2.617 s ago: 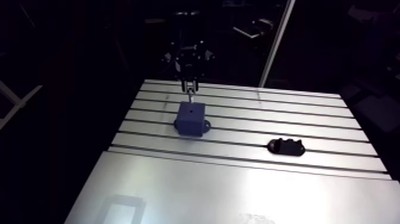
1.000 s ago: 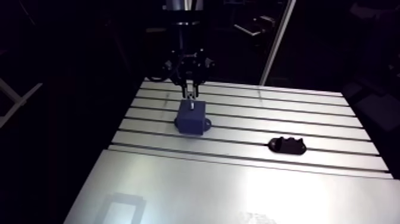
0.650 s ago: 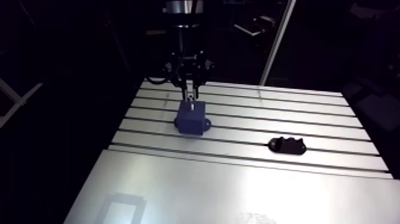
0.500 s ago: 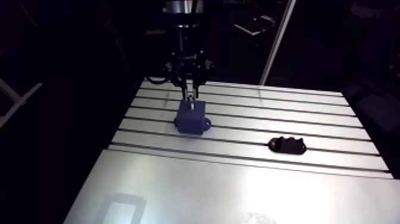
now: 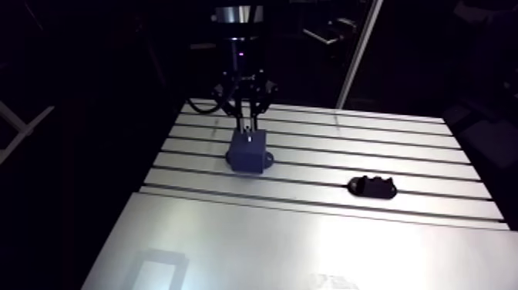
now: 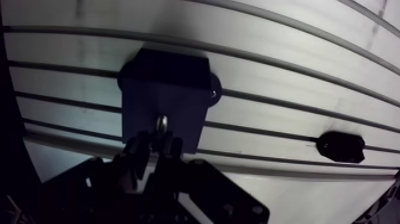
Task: Pick up the M10 bolt and insert it into the hole until fully seated.
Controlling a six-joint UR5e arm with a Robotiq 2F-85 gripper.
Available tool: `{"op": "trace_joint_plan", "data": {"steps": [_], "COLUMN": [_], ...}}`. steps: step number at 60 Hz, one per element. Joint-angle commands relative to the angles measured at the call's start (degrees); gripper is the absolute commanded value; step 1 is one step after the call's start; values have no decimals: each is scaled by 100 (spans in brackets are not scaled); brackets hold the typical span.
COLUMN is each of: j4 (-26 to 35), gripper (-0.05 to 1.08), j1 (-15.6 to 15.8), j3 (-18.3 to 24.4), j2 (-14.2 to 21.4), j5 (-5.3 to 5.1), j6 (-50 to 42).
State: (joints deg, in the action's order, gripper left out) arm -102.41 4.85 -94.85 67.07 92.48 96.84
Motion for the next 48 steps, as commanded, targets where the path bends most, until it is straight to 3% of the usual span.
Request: {"op": "trace_joint_plan", "data": {"steps": [1,2,3,5,26,48], "j4": [40,40,41,41,50,626], "gripper": [19,19,2,0,0,0], "j1": [-2,-2,6,7,16,-69], "j3": [-19,-19,-28,-36,-92,340], "j2": [11,11,11,11,61,607], "j5": [12,12,12,12,-15,-32], "j6": [14,14,22,23,85,85]}}
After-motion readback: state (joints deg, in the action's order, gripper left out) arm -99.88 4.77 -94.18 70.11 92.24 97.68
